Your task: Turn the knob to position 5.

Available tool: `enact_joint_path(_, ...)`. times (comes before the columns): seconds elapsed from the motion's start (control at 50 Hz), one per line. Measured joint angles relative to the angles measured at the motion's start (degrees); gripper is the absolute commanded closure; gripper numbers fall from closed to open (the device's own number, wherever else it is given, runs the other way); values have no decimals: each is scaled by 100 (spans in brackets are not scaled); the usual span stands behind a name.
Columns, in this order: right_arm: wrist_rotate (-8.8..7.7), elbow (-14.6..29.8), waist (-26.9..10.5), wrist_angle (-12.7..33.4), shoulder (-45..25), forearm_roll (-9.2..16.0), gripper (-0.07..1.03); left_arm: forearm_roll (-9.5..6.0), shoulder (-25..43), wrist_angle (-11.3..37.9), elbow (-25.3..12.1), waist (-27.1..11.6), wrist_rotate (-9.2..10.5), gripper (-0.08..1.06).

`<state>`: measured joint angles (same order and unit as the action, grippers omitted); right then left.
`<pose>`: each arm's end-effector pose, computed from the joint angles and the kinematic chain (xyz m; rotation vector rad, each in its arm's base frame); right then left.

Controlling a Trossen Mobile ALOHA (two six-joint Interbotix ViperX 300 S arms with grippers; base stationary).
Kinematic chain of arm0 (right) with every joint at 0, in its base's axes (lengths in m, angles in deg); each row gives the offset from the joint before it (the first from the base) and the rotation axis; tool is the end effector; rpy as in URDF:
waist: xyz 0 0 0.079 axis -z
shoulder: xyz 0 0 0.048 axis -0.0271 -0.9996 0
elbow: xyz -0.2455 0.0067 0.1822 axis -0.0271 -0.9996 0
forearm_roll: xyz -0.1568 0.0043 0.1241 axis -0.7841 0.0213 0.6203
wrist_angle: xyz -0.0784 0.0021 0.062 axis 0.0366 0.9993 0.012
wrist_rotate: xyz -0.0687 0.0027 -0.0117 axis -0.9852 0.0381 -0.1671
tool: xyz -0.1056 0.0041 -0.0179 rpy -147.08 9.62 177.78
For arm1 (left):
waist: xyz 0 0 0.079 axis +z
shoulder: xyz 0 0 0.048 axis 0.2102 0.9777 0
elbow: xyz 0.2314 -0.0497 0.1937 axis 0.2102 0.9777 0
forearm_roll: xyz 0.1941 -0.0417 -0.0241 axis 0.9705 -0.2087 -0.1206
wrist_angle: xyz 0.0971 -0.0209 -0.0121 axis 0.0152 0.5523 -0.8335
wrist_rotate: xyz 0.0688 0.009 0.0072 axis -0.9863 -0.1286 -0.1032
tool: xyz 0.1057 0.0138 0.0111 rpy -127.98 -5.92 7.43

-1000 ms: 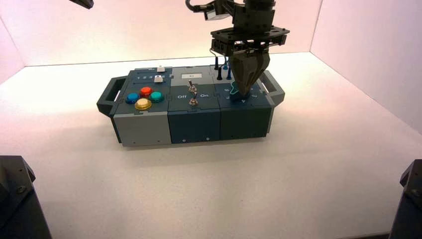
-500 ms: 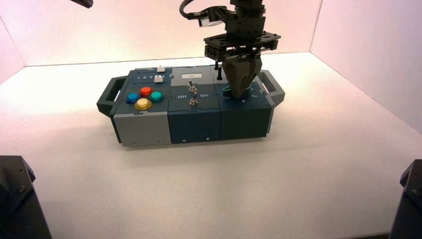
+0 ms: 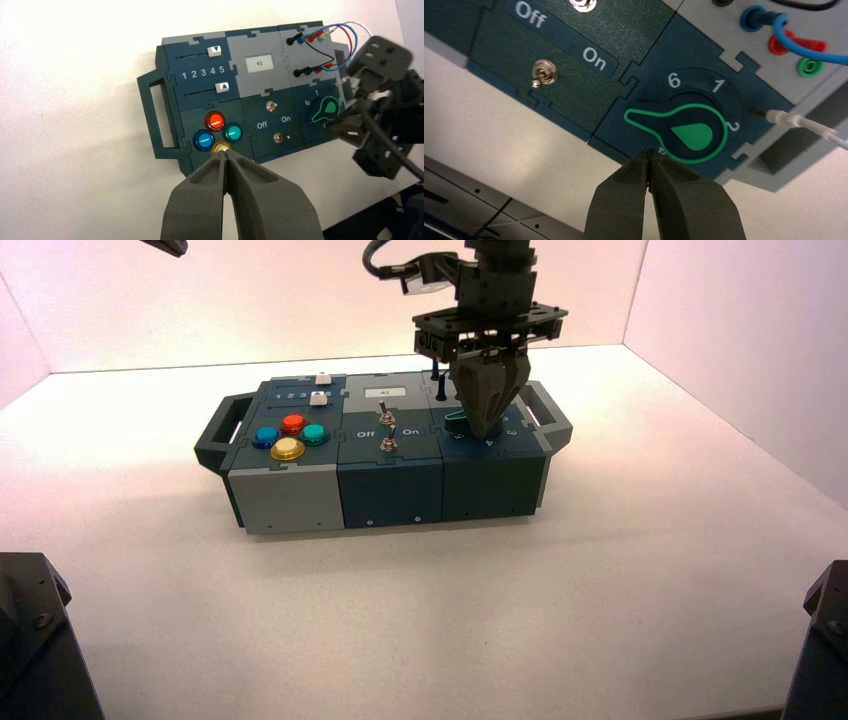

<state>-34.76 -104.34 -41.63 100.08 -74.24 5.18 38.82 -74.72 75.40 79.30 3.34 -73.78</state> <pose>0.2623 0.2345 0.0560 -0.4781 1.5093 0.5769 0.2402 -0.0814 0.1950 -0.1882 1.1154 -0.2791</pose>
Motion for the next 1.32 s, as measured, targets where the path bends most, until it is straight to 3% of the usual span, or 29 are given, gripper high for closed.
enact_joint_path(0.26, 0, 18, -9, 114, 272, -35, 99, 0, 0, 0, 9, 0, 0, 100)
enact_joint_path(0.7, 0, 97, 9, 281, 1002, -334, 99, 0, -105, 62, 9, 0, -26, 100)
enact_joint_path(1.32, 114, 123, 9, 272, 1292, -352, 99, 0, -26, 123, 158, -9, -97, 100)
